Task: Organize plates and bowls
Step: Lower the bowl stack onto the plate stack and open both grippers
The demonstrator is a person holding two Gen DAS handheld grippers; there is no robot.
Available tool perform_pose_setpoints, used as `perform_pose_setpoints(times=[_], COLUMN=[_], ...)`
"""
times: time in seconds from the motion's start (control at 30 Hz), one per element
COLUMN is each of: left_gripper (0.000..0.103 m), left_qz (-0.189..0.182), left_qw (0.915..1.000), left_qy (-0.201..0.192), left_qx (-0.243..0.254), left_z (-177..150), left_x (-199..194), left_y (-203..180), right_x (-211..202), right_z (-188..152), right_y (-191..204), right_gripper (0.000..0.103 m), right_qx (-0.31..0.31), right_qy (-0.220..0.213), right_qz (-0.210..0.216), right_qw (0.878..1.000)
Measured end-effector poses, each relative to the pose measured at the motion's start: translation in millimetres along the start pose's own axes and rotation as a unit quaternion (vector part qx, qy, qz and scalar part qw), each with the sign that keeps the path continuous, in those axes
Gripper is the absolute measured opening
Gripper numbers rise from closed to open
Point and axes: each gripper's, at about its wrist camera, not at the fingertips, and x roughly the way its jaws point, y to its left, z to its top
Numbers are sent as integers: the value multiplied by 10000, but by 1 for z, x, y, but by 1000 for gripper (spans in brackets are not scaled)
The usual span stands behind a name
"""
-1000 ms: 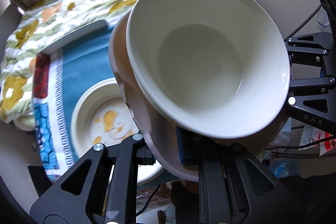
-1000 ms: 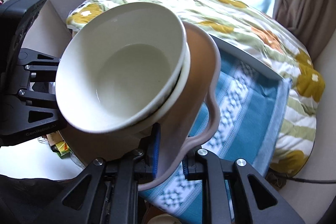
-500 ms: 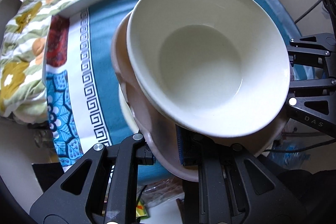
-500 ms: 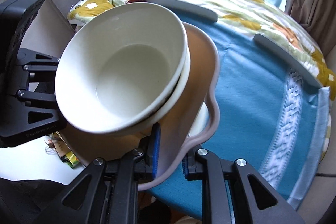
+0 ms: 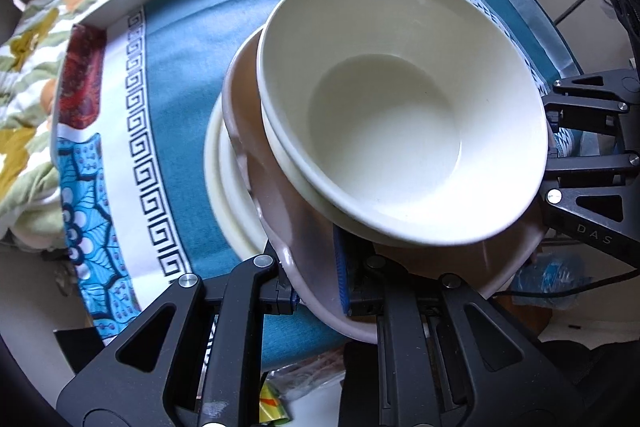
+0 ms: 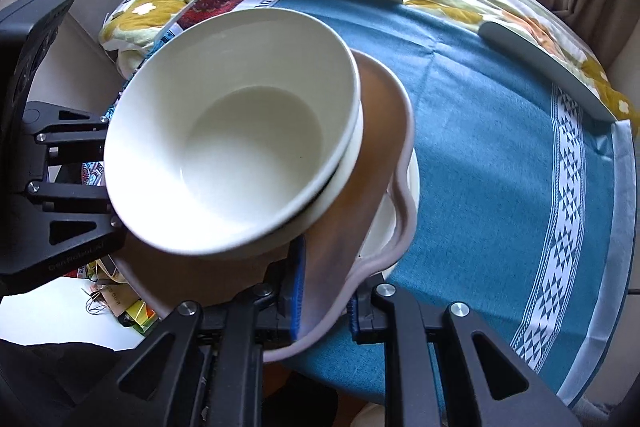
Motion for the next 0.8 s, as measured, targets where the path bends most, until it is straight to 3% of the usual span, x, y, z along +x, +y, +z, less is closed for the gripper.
perform_pose_setpoints(times=[0.3,0.6,0.8], left_gripper=[12,17,21], left_qz=[37,47,-167], left_qw=[10000,9986,9970], left_qy=[-77,429,669], left_qx=[-26,298,343], left_z=[-2,9,13], left_x=[1,4,3], left_y=[1,-3,-3], right_x=[1,3,0], right_z=[-4,0,1], right_y=[-1,-4,-3], right_gripper=[16,17,18], right_qx=[103,190,211], right_qy=[-83,196,271], right_qz=[11,133,145], right_qw=[9999,9995,9993])
